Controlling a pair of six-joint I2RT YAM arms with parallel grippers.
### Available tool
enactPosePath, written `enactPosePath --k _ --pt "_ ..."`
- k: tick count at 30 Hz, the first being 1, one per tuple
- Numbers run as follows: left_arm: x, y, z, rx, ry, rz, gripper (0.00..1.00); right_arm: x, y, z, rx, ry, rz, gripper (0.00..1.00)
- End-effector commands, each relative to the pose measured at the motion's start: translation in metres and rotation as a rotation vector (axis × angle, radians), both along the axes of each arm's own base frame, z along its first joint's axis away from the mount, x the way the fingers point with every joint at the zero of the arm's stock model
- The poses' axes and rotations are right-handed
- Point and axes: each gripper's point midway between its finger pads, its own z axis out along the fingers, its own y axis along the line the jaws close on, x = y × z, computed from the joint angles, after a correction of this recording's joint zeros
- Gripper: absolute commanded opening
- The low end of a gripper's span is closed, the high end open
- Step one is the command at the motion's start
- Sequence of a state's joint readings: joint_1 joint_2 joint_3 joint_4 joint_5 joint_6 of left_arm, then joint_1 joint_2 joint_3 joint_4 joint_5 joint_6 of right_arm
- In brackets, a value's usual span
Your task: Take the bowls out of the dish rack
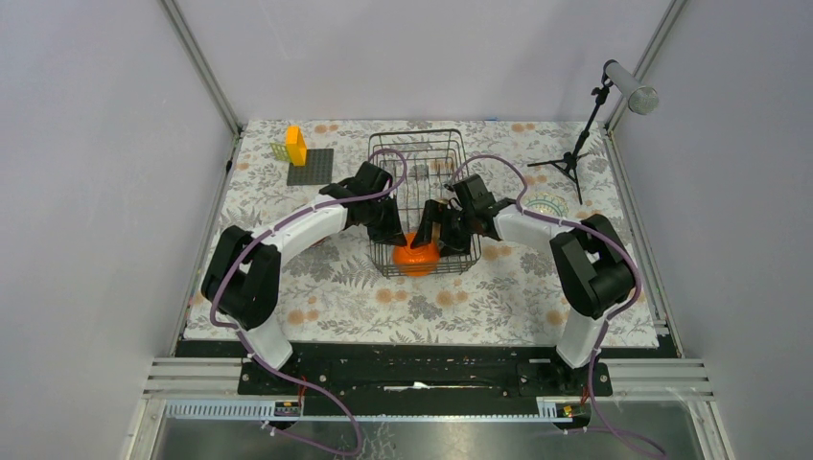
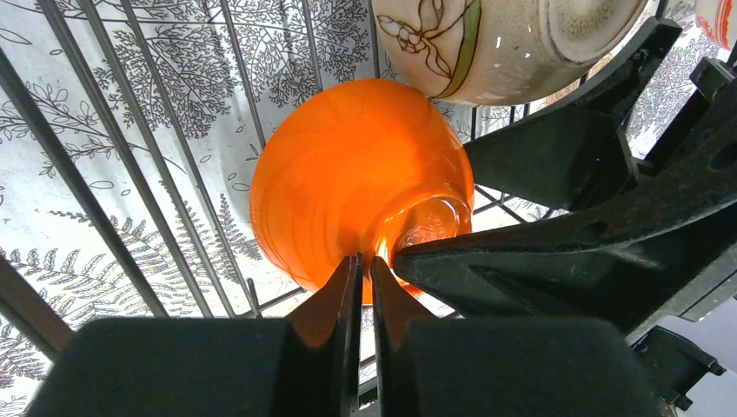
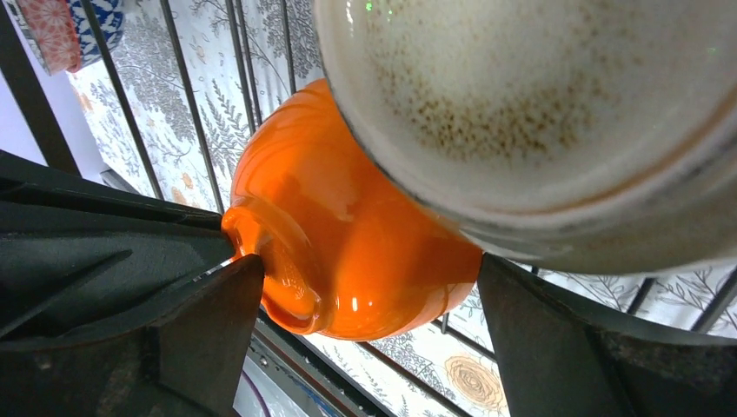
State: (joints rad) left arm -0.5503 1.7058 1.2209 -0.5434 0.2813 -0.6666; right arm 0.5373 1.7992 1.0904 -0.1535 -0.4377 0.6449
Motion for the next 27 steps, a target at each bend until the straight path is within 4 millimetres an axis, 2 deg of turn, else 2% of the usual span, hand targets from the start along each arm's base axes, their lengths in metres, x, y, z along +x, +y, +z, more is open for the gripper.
enactPosePath --k 1,3,5,9,13,23,27 --pt "-0.003 0.0 -0.009 0.007 0.009 -0.006 0.1 0.006 0.007 -0.009 0.055 -0.013 -0.002 0.99" --pt "-0.004 0.0 -0.011 0.009 0.013 -0.007 0.1 0.007 0.008 -0.012 0.065 -0.016 -0.001 0.98" --pt "-0.005 0.0 -0.011 0.008 0.014 -0.011 0.1 0.007 0.008 -0.012 0.071 -0.008 -0.002 0.92" --pt "-0.001 0.0 -0.001 0.004 -0.012 -0.011 0.1 0.011 0.01 0.008 0.096 -0.056 0.001 0.83" --pt "0.007 -0.004 0.018 -0.005 -0.043 -0.017 0.11 0.015 0.01 0.024 0.096 -0.098 0.009 0.72" --pt "0.022 0.0 0.08 -0.017 -0.17 0.021 0.2 0.029 0.009 0.069 0.092 -0.204 0.007 0.58" --pt "0.021 0.003 0.091 -0.023 -0.193 0.038 0.21 0.032 0.01 0.076 0.088 -0.22 0.016 0.53"
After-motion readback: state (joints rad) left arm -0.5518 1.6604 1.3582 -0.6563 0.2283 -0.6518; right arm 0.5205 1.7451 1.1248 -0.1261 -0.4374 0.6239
